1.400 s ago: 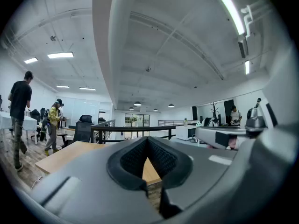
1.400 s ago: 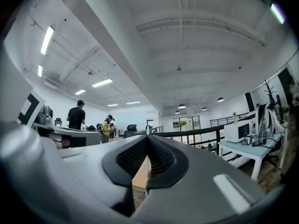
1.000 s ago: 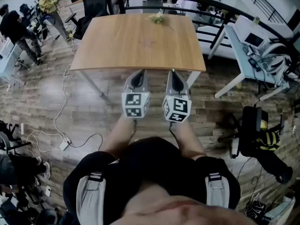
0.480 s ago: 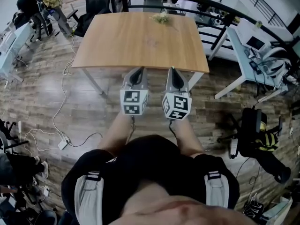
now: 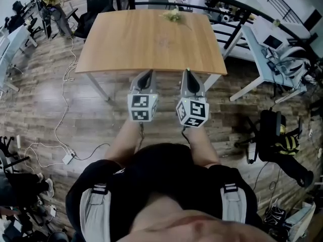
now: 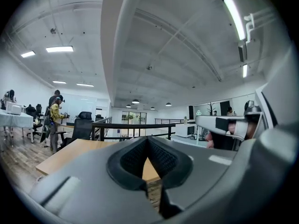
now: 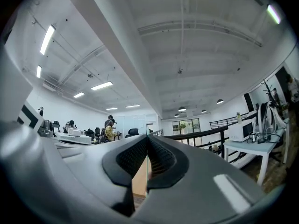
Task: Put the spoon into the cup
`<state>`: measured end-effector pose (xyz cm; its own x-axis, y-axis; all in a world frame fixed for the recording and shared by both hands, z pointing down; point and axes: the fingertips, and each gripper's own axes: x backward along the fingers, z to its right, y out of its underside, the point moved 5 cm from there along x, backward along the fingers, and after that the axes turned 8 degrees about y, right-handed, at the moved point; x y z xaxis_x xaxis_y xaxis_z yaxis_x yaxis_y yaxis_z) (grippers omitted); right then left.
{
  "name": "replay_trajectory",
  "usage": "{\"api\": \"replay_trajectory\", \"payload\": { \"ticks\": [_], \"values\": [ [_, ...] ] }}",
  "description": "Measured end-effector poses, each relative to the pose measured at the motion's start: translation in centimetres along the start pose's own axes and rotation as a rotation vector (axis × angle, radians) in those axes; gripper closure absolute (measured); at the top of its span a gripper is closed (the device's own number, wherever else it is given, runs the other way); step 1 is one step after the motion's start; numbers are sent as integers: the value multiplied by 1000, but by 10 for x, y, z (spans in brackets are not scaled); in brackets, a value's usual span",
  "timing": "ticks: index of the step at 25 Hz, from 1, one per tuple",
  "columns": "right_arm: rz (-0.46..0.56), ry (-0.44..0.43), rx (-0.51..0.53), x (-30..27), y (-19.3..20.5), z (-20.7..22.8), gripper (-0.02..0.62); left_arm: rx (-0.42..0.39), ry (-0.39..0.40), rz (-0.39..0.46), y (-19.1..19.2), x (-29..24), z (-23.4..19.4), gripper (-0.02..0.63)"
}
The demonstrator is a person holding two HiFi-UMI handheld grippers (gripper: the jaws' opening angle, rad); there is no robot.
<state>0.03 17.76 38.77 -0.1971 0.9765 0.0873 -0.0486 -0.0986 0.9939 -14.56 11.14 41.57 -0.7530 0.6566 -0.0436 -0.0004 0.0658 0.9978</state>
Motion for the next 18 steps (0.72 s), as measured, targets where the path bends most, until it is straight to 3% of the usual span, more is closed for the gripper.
{"api": "replay_trajectory", "payload": {
  "ticks": [5, 18],
  "values": [
    [10, 15, -6, -4, 0, 1, 592, -8, 8, -1, -1, -1, -7, 595],
    [62, -52, -56, -56, 5, 4, 592, -35, -19, 11, -5, -38, -33, 594]
  ]
}}
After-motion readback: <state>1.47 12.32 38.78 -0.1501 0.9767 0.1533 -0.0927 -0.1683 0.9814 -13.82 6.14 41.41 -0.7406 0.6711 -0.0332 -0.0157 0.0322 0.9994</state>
